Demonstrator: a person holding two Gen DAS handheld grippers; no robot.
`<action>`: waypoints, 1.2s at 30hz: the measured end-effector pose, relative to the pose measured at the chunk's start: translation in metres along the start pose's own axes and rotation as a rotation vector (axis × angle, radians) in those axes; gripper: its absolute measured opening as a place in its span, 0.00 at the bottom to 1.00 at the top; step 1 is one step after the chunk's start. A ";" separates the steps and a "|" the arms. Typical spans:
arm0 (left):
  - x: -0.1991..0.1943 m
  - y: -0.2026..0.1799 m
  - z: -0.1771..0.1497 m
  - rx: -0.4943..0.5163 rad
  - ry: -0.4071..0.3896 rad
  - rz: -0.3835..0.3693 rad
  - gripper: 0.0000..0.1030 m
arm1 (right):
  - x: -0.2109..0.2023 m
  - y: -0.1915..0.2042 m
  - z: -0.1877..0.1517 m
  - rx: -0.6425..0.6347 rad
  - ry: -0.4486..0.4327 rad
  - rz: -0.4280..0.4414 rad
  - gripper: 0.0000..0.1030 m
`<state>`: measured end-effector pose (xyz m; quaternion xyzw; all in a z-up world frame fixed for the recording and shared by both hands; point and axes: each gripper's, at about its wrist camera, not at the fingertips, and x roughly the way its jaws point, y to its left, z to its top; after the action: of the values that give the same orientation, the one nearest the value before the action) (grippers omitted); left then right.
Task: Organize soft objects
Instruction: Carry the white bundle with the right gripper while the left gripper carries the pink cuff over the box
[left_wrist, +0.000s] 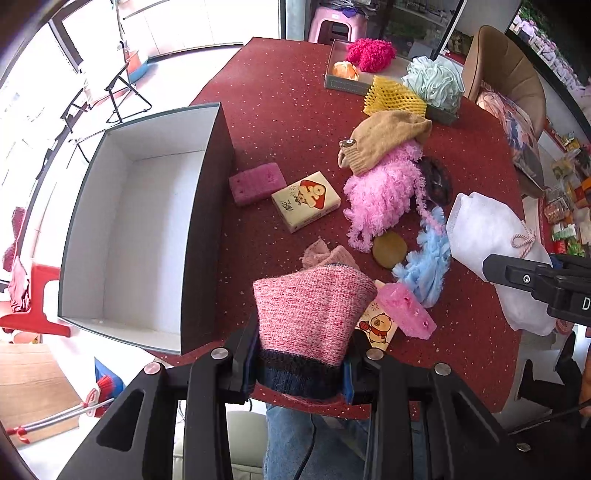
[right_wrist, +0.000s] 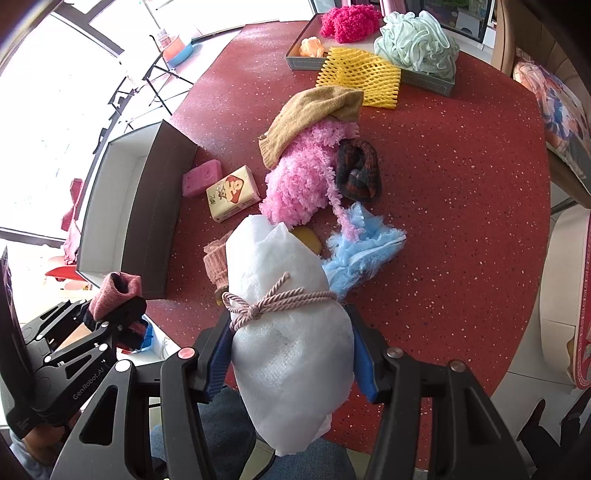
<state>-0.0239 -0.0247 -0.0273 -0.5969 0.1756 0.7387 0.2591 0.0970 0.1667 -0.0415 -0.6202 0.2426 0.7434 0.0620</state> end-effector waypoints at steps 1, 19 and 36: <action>-0.002 0.004 0.001 -0.002 -0.002 -0.003 0.34 | 0.000 0.002 0.001 -0.002 -0.003 0.000 0.58; 0.002 0.111 0.047 0.082 -0.005 -0.035 0.34 | 0.014 0.069 0.038 0.170 -0.085 0.010 0.58; 0.012 0.186 0.050 -0.065 -0.033 -0.065 0.34 | 0.042 0.162 0.073 0.075 -0.041 -0.032 0.58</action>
<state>-0.1755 -0.1438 -0.0374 -0.5980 0.1277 0.7451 0.2662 -0.0414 0.0482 -0.0270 -0.6060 0.2588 0.7452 0.1021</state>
